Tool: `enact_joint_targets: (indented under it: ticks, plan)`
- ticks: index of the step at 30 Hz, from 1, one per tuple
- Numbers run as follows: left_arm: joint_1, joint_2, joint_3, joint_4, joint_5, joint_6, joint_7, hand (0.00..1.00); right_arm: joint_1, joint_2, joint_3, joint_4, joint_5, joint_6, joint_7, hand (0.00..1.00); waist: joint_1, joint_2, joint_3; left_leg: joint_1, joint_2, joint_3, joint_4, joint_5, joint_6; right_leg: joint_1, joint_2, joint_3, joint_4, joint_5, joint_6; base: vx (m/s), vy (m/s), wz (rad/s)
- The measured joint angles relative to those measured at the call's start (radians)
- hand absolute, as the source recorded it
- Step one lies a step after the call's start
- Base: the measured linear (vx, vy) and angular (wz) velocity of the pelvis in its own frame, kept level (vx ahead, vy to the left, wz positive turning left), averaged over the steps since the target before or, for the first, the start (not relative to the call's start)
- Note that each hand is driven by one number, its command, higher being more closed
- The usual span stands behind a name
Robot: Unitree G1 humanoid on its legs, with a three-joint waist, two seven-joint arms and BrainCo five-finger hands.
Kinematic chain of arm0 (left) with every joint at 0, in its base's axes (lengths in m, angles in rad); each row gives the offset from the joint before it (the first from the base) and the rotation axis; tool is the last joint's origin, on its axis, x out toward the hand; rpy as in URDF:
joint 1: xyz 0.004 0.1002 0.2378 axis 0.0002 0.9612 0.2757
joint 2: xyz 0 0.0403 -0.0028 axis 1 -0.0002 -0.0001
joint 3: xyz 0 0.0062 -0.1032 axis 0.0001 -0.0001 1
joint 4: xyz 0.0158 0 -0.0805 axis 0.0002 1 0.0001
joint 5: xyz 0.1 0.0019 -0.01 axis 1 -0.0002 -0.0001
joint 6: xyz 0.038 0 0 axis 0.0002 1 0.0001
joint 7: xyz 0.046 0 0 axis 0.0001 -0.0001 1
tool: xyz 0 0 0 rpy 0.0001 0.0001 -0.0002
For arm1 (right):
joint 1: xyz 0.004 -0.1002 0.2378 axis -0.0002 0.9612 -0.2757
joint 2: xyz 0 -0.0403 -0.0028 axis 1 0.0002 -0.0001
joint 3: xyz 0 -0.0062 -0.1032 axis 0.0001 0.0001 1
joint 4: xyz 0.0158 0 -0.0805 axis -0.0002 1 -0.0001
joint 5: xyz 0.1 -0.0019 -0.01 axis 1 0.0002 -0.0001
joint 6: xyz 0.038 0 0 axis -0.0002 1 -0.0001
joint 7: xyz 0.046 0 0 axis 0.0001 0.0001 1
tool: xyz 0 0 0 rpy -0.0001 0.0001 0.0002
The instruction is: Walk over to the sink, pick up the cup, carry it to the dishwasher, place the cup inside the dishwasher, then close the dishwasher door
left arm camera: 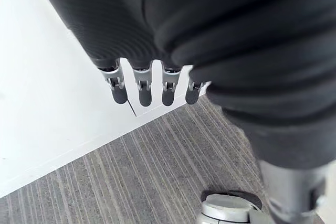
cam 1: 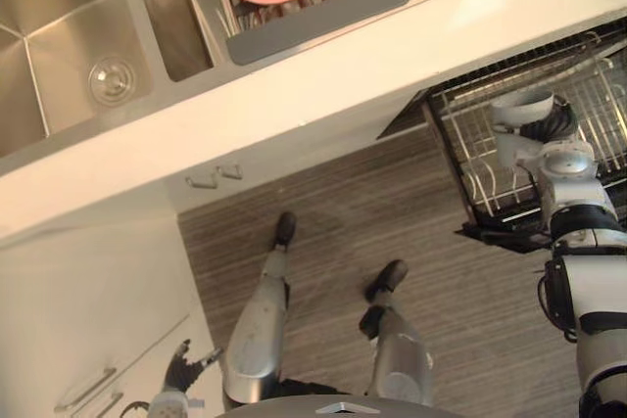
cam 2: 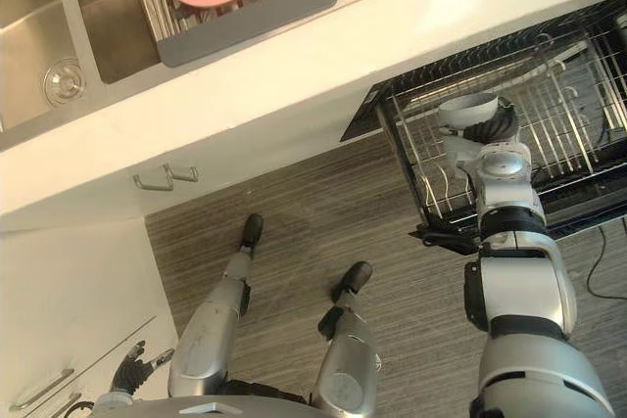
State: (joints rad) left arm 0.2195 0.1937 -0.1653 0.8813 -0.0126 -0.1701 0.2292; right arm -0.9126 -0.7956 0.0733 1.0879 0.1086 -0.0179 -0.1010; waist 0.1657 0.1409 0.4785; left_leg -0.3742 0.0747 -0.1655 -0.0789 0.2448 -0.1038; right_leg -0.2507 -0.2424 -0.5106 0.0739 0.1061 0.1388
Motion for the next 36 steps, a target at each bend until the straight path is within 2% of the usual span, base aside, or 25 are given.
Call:
enact_joint_targets:
  ticks: [1,2,5,9,14,18,21,22,24,26,28,29,33,34,35,36]
  plan:
    - [0.0,0.004,-0.021,0.0,0.054,0.001,0.024,0.0,-0.001,-0.001,0.004,0.001,0.001,0.008,0.023,0.0,0.002,0.005,0.002,0.0,-0.001,0.0,0.0,0.0,0.0,-0.003,-0.003,0.001,0.005,-0.002,0.001,-0.04,-0.033,0.01]
    - [0.0,0.007,-0.049,0.0,0.086,0.01,0.052,0.0,-0.007,-0.002,0.022,0.003,0.018,0.036,0.065,0.0,0.005,0.009,0.004,-0.003,-0.001,0.0,0.0,0.0,0.0,-0.01,-0.004,0.003,0.013,-0.007,0.0,-0.04,-0.04,-0.02]
    - [-0.001,0.006,-0.085,0.0,0.092,0.041,0.071,0.0,-0.016,-0.001,0.043,0.043,0.064,0.073,0.125,0.0,0.012,0.014,0.005,-0.011,0.001,0.0,0.0,0.001,-0.001,-0.022,-0.005,0.005,0.021,-0.01,0.0,-0.02,-0.04,-0.01]
    - [-0.001,0.004,-0.103,0.004,0.095,0.056,0.091,0.0,-0.018,0.003,0.044,0.069,0.118,0.105,0.187,0.0,0.021,0.018,0.006,-0.014,0.001,-0.001,0.0,0.003,0.0,-0.029,-0.008,0.006,0.032,-0.014,0.0,-0.02,-0.059,0.0]
    - [-0.01,0.0,-0.093,0.003,0.096,0.081,0.116,0.0,-0.034,0.004,0.039,0.068,0.136,0.111,0.187,0.0,0.019,0.018,0.006,0.0,0.002,-0.001,0.0,0.003,-0.001,-0.021,-0.012,0.005,0.05,-0.025,0.0,-0.02,-0.058,0.02]
    - [-0.011,-0.013,-0.025,0.0,0.094,0.087,0.134,0.0,-0.005,0.013,-0.042,0.043,0.16,0.083,0.11,0.0,0.01,0.015,0.007,0.067,0.003,0.005,0.0,-0.005,-0.002,0.048,-0.011,0.001,0.051,-0.039,0.004,-0.02,-0.053,0.04]
    - [-0.01,-0.018,0.042,0.0,0.092,0.099,0.138,0.0,0.063,0.047,-0.092,-0.06,0.044,0.064,0.0,0.0,-0.012,-0.004,0.005,0.125,0.009,0.01,0.0,-0.014,-0.008,0.112,0.0,0.002,0.033,-0.042,0.002,-0.02,-0.062,-0.05]
    - [-0.01,-0.014,0.08,0.0,0.091,0.114,0.135,0.0,0.113,0.079,-0.1,-0.098,-0.005,0.059,-0.038,0.0,-0.02,-0.029,-0.008,0.154,0.016,0.021,0.0,-0.022,-0.015,0.143,0.013,0.007,0.015,-0.041,0.0,-0.01,-0.086,-0.19]
    - [-0.01,-0.008,0.11,0.003,0.091,0.132,0.134,0.0,0.177,0.129,-0.128,-0.125,-0.02,0.054,-0.077,0.0,-0.027,-0.064,-0.04,0.175,0.027,0.031,0.0,-0.031,-0.021,0.167,0.029,0.011,-0.006,-0.038,-0.003,0.01,-0.081,-0.16]
    - [-0.009,-0.006,0.16,0.006,0.091,0.157,0.127,0.0,0.32,0.209,-0.175,-0.197,-0.025,0.042,-0.141,0.0,-0.04,-0.115,-0.115,0.204,0.047,0.047,-0.005,-0.048,-0.027,0.206,0.054,0.011,-0.037,-0.038,-0.008,0.04,-0.111,-0.09]
    - [-0.006,-0.009,0.21,0.005,0.092,0.176,0.114,0.0,0.453,0.27,-0.217,-0.326,-0.032,0.036,-0.189,0.0,-0.066,-0.14,-0.176,0.221,0.077,0.144,-0.006,-0.068,-0.019,0.249,0.066,-0.002,-0.052,-0.046,-0.008,0.03,-0.076,0.15]
    - [0.006,-0.011,0.257,0.002,0.102,0.189,0.105,0.0,0.57,0.316,-0.254,-0.468,-0.064,0.033,-0.202,0.0,-0.102,-0.151,-0.23,0.236,0.113,0.276,-0.006,-0.073,-0.012,0.279,0.068,-0.029,-0.053,-0.061,-0.004,0.04,-0.07,0.39]
    - [0.007,-0.015,0.301,-0.009,0.185,0.2,0.081,0.0,0.75,0.369,-0.378,-0.687,-0.102,0.024,-0.213,0.0,-0.16,-0.154,-0.274,0.286,0.152,0.469,-0.006,-0.061,0.003,0.358,0.055,-0.094,-0.042,-0.088,0.011,0.06,-0.018,0.52]
    - [0.007,-0.019,0.301,-0.008,0.2,0.201,0.068,0.0,0.795,0.394,-0.44,-0.741,-0.087,0.008,-0.214,0.0,-0.178,-0.152,-0.292,0.289,0.16,0.545,-0.005,-0.051,0.017,0.374,0.045,-0.121,-0.043,-0.093,0.019,0.09,0.047,0.68]
    - [0.007,-0.027,0.302,-0.008,0.214,0.204,0.051,0.0,0.842,0.428,-0.495,-0.817,-0.005,-0.033,-0.206,0.0,-0.196,-0.148,-0.297,0.298,0.159,0.59,-0.005,-0.028,0.04,0.393,0.035,-0.147,-0.042,-0.095,0.028,0.1,0.055,0.64]
    - [0.007,-0.032,0.302,-0.008,0.214,0.205,0.044,0.0,0.863,0.45,-0.516,-0.856,0.032,-0.052,-0.203,0.0,-0.2,-0.148,-0.298,0.305,0.156,0.594,-0.001,-0.011,0.047,0.402,0.031,-0.154,-0.04,-0.096,0.03,0.1,0.074,0.43]
